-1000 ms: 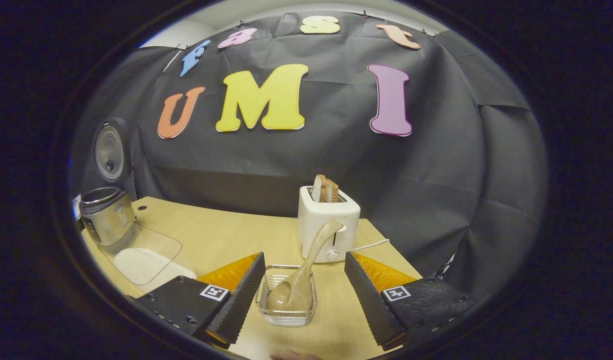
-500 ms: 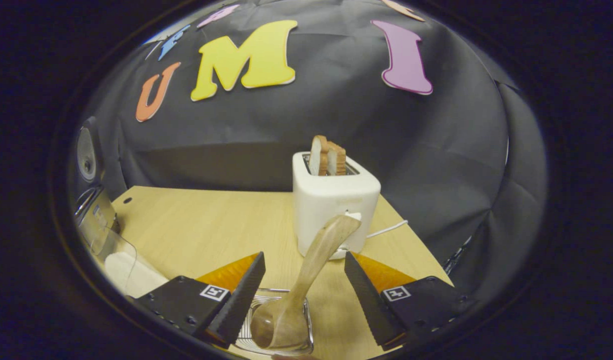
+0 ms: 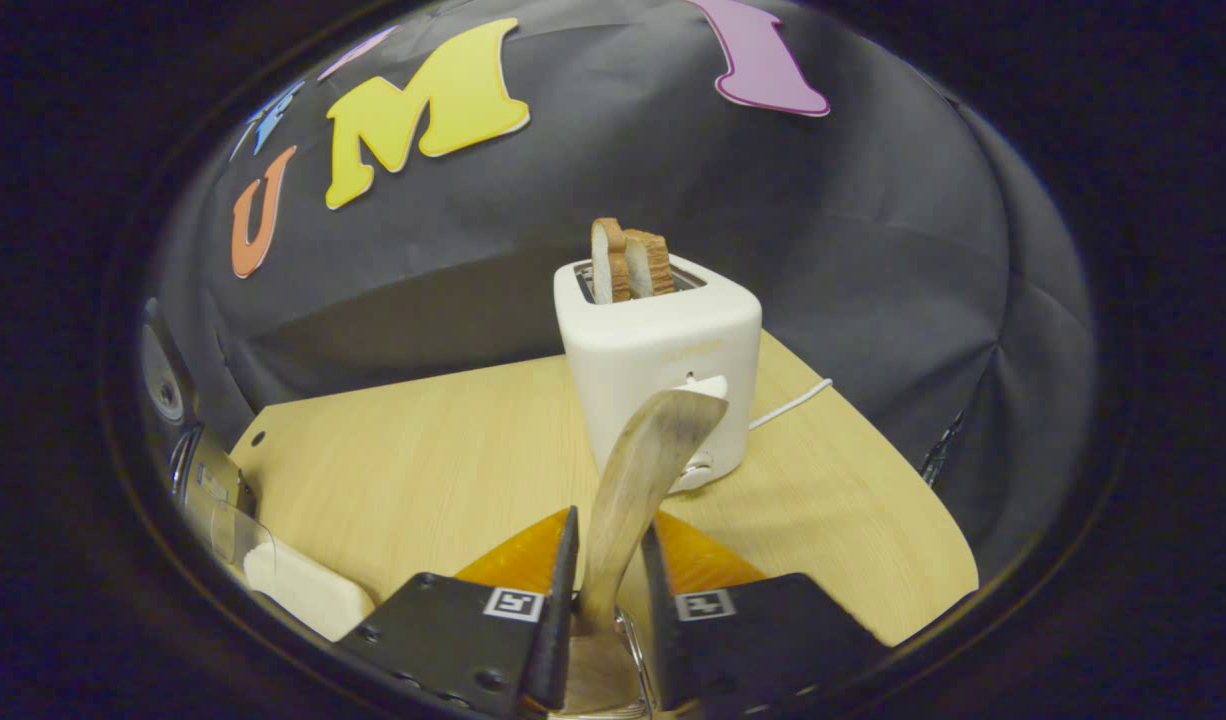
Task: Close the left gripper, press the button to open the rice cooker; take a wooden spoon from the chopstick holder with the right hand, scoop a spoonful of rice and pour it into the rice cooker, then put the wooden spoon back into the chopstick holder.
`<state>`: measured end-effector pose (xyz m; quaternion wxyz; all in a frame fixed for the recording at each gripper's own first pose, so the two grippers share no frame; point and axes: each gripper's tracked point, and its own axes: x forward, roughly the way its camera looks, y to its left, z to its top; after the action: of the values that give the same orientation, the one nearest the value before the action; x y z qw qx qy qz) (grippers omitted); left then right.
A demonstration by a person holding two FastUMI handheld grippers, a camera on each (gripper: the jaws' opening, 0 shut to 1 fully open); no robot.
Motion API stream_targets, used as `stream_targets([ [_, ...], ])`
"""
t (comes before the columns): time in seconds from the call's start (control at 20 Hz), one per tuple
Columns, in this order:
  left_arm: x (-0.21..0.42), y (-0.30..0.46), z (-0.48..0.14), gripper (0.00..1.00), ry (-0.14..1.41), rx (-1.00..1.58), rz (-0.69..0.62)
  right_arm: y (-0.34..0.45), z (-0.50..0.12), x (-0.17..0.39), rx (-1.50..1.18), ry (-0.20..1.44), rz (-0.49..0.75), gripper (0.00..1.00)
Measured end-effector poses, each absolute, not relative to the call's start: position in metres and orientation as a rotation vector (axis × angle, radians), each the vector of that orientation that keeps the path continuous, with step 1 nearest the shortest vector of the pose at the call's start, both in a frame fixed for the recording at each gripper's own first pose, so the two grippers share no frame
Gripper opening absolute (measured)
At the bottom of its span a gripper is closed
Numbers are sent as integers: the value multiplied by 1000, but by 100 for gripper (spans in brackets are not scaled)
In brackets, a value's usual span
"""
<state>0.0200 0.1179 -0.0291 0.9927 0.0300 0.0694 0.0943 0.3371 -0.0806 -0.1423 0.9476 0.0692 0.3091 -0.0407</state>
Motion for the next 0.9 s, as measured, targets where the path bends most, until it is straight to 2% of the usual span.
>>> stream_targets([
  [0.1,19,118,-29,100,140,59,191,-86,-148,337,136,650,-128,34],
  [0.15,19,118,-27,100,139,57,192,-85,-145,337,146,657,-153,21],
  [0.3,13,121,-21,99,128,60,196,-72,-144,339,158,659,-91,21],
  [0.45,9,125,-11,99,104,66,199,-79,-143,338,177,658,-117,11],
  [0.9,-4,149,0,99,103,24,246,-76,-105,313,156,586,-151,7],
])
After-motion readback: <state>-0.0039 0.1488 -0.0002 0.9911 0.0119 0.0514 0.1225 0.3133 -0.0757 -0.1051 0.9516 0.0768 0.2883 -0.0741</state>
